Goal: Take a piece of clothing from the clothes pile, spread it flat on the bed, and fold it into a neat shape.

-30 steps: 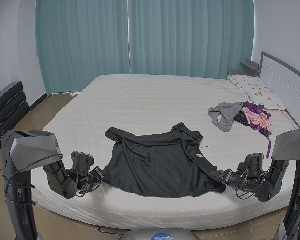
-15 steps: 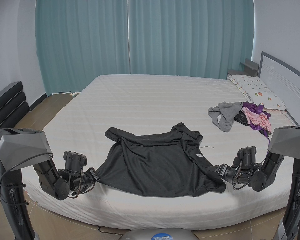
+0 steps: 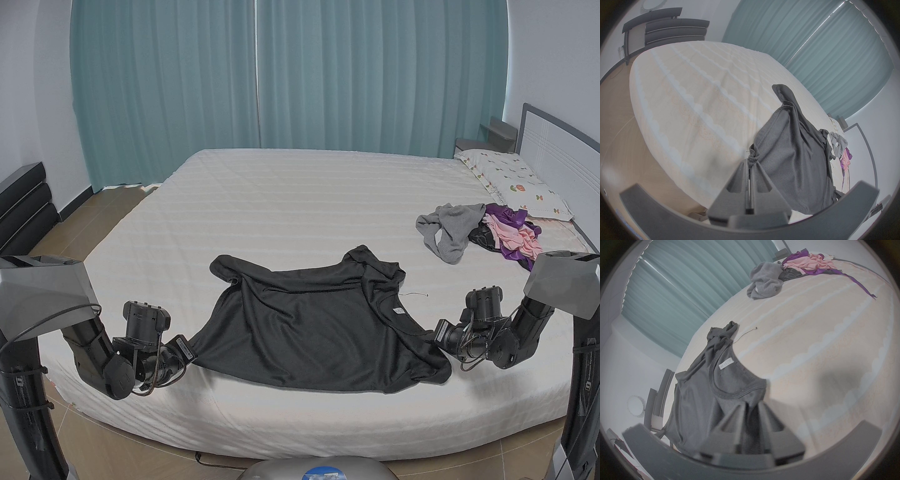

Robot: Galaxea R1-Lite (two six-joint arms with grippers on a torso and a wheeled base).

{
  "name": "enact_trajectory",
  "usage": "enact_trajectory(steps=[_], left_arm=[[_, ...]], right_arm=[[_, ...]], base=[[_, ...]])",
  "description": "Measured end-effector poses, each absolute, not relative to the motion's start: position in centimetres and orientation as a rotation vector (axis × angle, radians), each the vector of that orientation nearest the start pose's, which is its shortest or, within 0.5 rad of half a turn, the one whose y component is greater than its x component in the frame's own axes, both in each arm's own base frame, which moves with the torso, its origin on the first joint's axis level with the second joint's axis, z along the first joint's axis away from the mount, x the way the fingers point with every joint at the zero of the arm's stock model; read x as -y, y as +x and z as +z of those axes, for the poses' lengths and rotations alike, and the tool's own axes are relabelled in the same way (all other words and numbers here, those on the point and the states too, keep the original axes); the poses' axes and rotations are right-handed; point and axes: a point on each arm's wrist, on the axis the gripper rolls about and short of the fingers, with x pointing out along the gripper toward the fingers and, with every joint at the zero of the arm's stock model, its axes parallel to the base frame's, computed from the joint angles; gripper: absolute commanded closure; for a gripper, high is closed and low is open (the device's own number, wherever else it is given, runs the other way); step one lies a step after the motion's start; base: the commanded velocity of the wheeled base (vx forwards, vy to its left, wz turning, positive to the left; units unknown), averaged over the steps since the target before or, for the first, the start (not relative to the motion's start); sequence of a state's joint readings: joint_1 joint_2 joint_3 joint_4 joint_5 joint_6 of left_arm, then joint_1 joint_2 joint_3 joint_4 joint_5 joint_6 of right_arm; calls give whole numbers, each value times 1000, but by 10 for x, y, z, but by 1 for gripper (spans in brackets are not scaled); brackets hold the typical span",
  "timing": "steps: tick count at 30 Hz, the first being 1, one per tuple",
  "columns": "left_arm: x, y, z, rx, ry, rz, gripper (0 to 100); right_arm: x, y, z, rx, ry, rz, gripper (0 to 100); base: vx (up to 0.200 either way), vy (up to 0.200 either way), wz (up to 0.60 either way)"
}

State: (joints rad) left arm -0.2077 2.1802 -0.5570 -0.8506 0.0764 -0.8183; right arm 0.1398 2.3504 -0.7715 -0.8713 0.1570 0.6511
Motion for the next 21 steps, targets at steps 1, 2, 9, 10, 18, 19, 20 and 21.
enact_trajectory(steps=[1,2,9,10,18,19,20,21], left_arm=[[62,305,-4,-767,-666,194,100],[62,305,-4,-767,-666,195,100],[57,301,-5,-779,-604,194,100],[57,300,-5,-780,-602,195,100],[54,300,-3,-772,-604,200,100],[53,300,-3,-770,-606,202,100],[53,301,-3,-769,-607,202,100],[53,301,-3,-766,-608,202,100]], right_arm=[[-53,360,-28,-774,632,38,100],[-51,362,-28,-766,639,34,100],[-34,377,-15,-685,684,-3,100],[-31,379,-12,-671,688,-9,100],[-18,398,7,-566,707,-13,100],[-17,401,8,-556,708,-13,100],[-17,403,8,-549,708,-12,100],[-17,406,8,-541,707,-14,100]], base=[[0,0,0],[0,0,0],[0,0,0],[0,0,0],[0,0,0],[0,0,0],[0,0,0],[0,0,0]])
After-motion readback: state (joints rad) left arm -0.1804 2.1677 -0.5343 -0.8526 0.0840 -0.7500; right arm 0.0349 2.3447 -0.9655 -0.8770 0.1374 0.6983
